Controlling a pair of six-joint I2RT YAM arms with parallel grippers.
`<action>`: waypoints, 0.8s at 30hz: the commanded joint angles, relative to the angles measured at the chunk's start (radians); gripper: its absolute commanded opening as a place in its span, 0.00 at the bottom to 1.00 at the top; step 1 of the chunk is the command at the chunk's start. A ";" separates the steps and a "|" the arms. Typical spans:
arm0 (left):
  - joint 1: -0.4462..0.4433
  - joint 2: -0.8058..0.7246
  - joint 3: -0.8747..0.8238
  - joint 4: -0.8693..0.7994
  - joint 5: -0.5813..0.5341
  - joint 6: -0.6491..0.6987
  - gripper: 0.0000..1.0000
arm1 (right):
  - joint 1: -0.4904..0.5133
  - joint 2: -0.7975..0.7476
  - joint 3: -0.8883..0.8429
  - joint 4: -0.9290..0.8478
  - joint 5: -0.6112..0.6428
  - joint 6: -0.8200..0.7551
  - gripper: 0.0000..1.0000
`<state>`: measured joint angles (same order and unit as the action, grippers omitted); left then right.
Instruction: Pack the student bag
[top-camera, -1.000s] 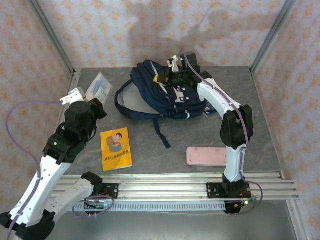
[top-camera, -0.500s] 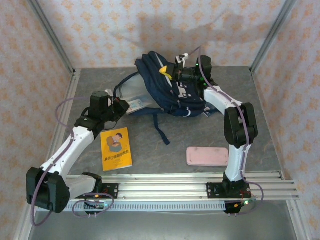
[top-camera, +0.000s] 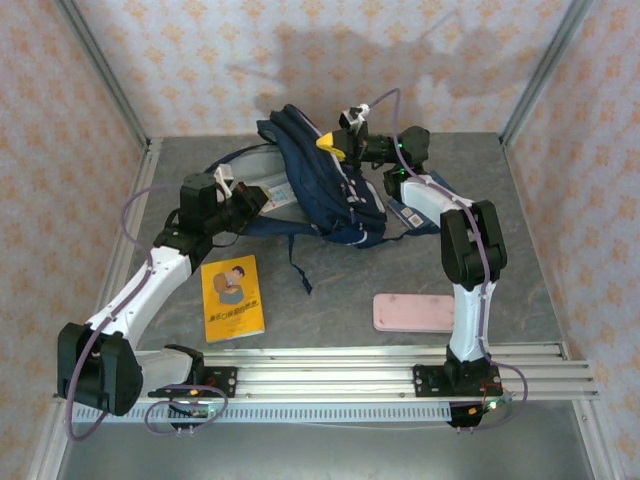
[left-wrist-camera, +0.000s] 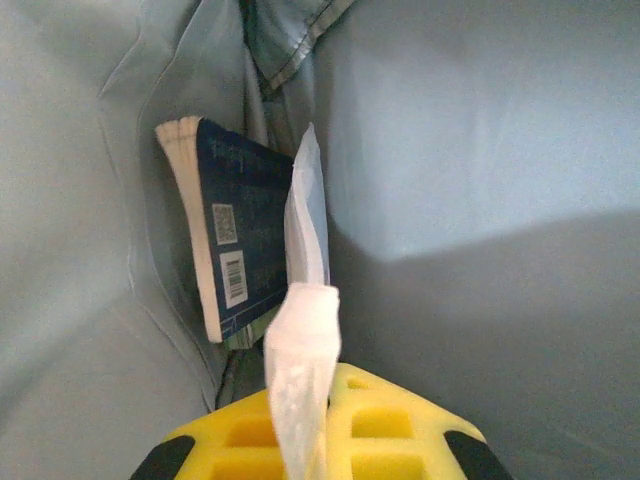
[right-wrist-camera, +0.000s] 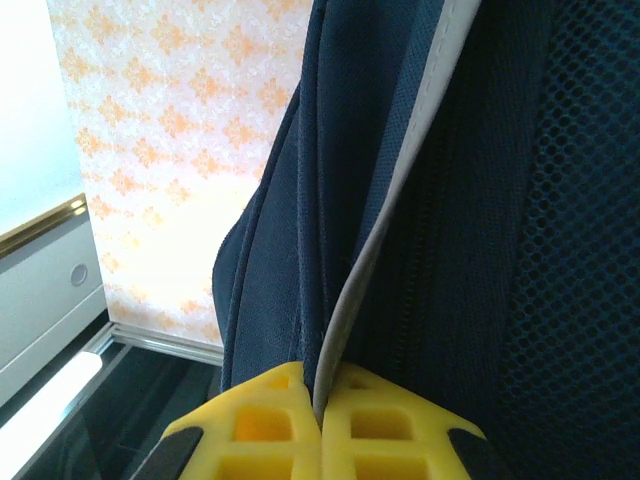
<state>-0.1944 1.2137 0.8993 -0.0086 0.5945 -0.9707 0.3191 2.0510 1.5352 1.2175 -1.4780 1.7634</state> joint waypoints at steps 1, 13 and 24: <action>0.003 0.012 0.070 -0.035 -0.014 0.072 0.00 | -0.002 -0.044 0.025 0.190 0.016 0.014 0.00; -0.119 0.261 0.249 -0.133 -0.128 0.156 0.00 | 0.014 -0.060 -0.044 0.047 0.062 -0.174 0.00; -0.181 0.631 0.441 -0.001 -0.117 0.041 0.18 | 0.089 -0.052 -0.041 -0.194 0.129 -0.417 0.00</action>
<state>-0.3660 1.7721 1.2987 -0.0780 0.4721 -0.8856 0.3958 2.0449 1.4654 0.9951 -1.4162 1.4380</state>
